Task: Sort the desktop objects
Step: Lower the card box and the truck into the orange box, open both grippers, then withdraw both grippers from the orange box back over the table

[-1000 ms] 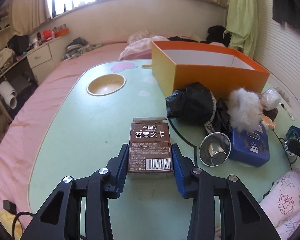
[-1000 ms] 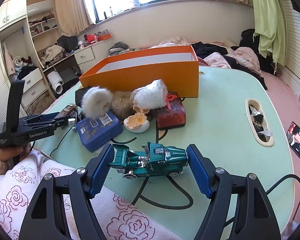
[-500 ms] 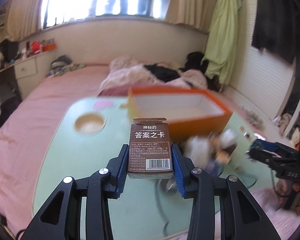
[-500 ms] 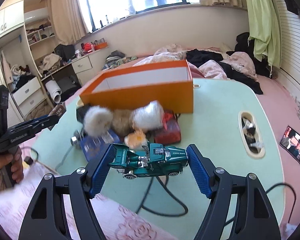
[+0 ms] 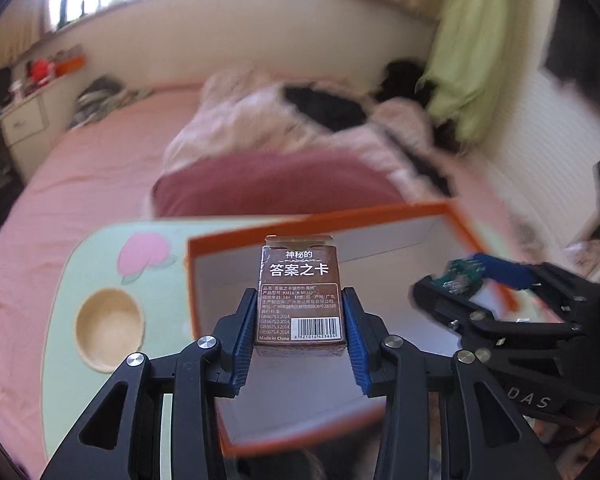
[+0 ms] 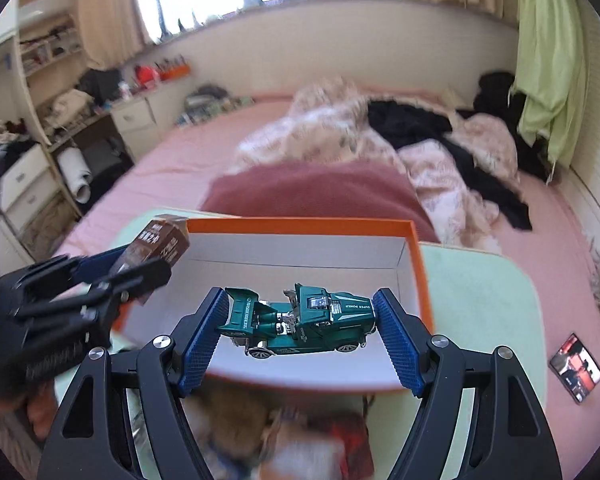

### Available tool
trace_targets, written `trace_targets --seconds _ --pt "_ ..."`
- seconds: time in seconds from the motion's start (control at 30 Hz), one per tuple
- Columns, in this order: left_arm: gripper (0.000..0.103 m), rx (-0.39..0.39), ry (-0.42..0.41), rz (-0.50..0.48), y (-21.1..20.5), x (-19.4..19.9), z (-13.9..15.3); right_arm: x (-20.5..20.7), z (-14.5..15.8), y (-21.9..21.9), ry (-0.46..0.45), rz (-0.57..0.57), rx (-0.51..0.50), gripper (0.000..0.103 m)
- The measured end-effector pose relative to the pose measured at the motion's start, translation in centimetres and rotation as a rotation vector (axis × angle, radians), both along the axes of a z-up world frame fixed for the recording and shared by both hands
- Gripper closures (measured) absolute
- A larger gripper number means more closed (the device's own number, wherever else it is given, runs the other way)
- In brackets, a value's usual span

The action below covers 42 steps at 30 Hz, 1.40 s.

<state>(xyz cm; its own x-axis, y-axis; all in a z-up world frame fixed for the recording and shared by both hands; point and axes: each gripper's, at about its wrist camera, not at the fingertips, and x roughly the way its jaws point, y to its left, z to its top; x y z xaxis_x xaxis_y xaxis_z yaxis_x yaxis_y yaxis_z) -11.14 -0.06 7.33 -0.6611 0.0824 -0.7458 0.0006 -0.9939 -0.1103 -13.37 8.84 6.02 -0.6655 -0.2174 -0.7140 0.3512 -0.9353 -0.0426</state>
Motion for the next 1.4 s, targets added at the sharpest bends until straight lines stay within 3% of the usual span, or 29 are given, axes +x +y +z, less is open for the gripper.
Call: trace_targets --seconds 0.1,0.17,0.27,0.3,0.43,0.53,0.73,0.8,0.93,1.0,1.07,1.13,1.2,1.4 --pt "0.063 -0.04 0.023 -0.001 0.4 -0.4 -1.1 -2.6 -2.2 -0.2 -0.057 -0.055 0.048 0.028" --pt "0.059 -0.054 0.035 0.003 0.8 -0.2 -1.1 -3.1 -3.0 -0.2 -0.041 -0.067 0.089 0.028" --pt "0.04 -0.035 0.041 -0.015 0.6 0.6 -0.6 -2.6 -3.2 -0.1 0.001 -0.071 0.122 0.028" --pt "0.033 -0.017 0.05 -0.025 0.5 0.8 -0.2 -2.3 -3.0 0.4 0.008 -0.073 0.103 0.028" --pt "0.02 0.03 0.134 -0.022 -0.4 3.7 1.8 0.0 -0.8 2.8 0.068 -0.08 -0.026 0.028" --pt "0.007 0.028 0.167 -0.034 -0.6 7.2 2.6 3.9 0.6 4.7 0.108 -0.051 -0.106 0.026" --pt "0.006 -0.048 0.083 -0.135 0.5 14.1 -1.1 11.1 -1.9 6.8 0.01 0.085 -0.096 0.025" --pt "0.006 -0.07 0.028 -0.136 0.7 15.4 -3.2 12.9 -3.9 7.5 -0.024 0.102 -0.07 0.025" --pt "0.006 -0.12 0.011 -0.103 0.7 16.7 -5.3 15.0 -7.4 8.1 -0.078 0.124 -0.018 0.025" --pt "0.004 -0.114 -0.031 -0.086 0.3 16.4 -6.2 15.5 -7.9 8.0 -0.044 0.133 0.021 0.024" --pt "0.0 -0.121 -0.016 -0.077 0.2 16.4 -6.5 15.8 -8.2 7.5 -0.019 0.129 0.071 0.022" --pt "0.0 -0.125 -0.006 -0.07 0.0 16.7 -6.7 16.0 -8.6 7.0 0.003 0.14 0.106 0.014" --pt "0.0 -0.124 0.003 -0.066 0.0 16.8 -6.8 16.0 -9.0 6.8 0.012 0.157 0.116 0.0" --pt "0.0 -0.12 0.013 -0.072 -0.3 16.9 -6.9 15.9 -9.3 7.4 0.034 0.173 0.104 0.0"
